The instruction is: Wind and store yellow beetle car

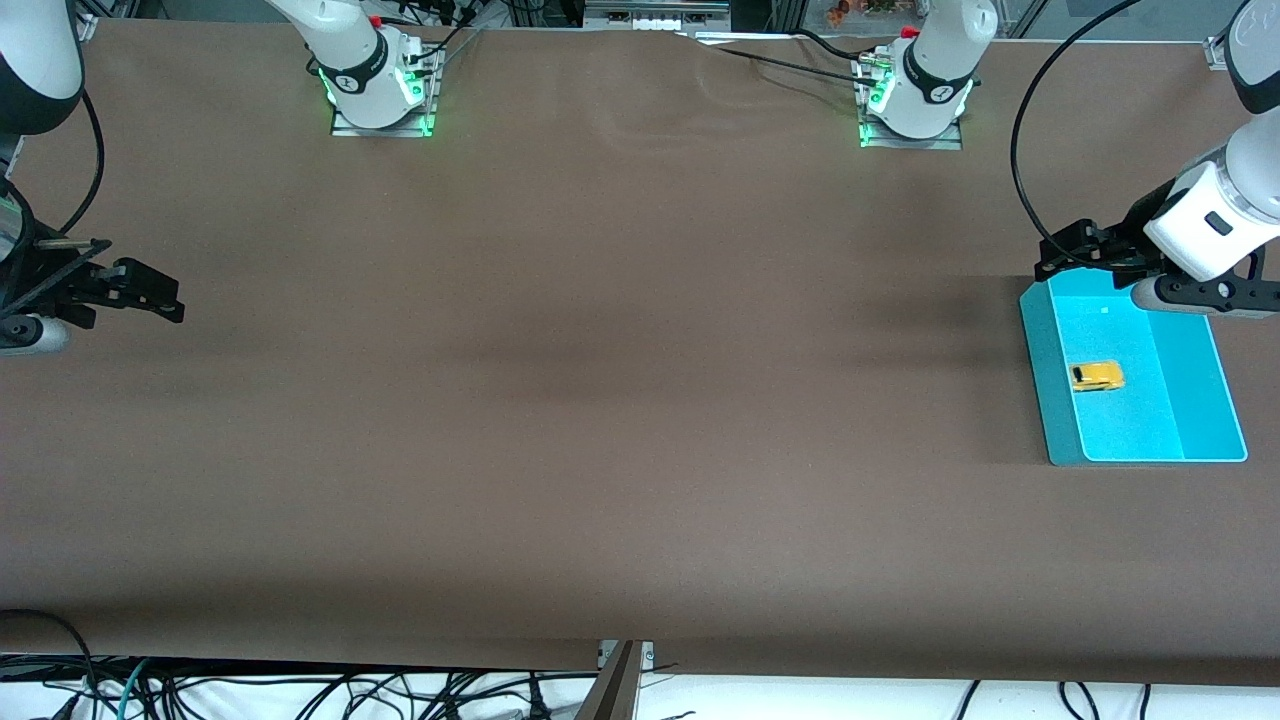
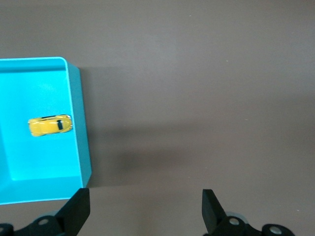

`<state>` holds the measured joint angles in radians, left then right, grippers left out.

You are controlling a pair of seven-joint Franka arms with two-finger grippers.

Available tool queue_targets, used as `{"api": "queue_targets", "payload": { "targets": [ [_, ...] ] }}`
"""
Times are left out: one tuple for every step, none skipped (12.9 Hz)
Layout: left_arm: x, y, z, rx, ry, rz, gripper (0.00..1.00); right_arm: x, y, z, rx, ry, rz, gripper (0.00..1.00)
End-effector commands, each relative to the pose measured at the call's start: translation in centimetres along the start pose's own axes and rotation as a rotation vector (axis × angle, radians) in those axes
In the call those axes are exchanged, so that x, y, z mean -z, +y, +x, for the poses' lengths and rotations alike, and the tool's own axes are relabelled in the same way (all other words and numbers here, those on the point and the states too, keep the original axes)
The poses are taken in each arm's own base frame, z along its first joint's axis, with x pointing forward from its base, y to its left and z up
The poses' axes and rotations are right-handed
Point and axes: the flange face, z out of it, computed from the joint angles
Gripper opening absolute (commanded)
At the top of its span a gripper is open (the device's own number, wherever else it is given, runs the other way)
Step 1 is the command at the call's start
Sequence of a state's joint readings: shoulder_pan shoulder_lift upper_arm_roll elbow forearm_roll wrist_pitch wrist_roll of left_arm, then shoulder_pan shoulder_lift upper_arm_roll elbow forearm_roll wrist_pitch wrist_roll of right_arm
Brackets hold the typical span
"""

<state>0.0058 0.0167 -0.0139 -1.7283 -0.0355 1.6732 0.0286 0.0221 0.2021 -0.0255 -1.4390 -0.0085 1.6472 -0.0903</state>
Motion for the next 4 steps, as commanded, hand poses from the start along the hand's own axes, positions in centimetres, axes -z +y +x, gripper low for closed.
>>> {"api": "queue_targets", "payload": {
  "targets": [
    [0.99, -0.11, -0.67, -0.012, 0.021, 0.069, 1.00, 0.32, -0.09, -0.23, -0.010, 0.008, -0.002, 1.00],
    [1.09, -0.02, -0.69, -0.009, 0.024, 0.069, 1.00, 0.32, -0.09, -0.23, -0.010, 0.008, -0.002, 1.00],
    [1.08, 0.06, -0.69, -0.008, 0.024, 0.060, 1.00, 0.32, -0.09, -0.23, -0.010, 0.008, -0.002, 1.00],
    [1.08, 0.07, -0.69, -0.009, 0.024, 0.060, 1.00, 0.32, -0.09, -0.23, -0.010, 0.008, -0.002, 1.00]
  ]
}}
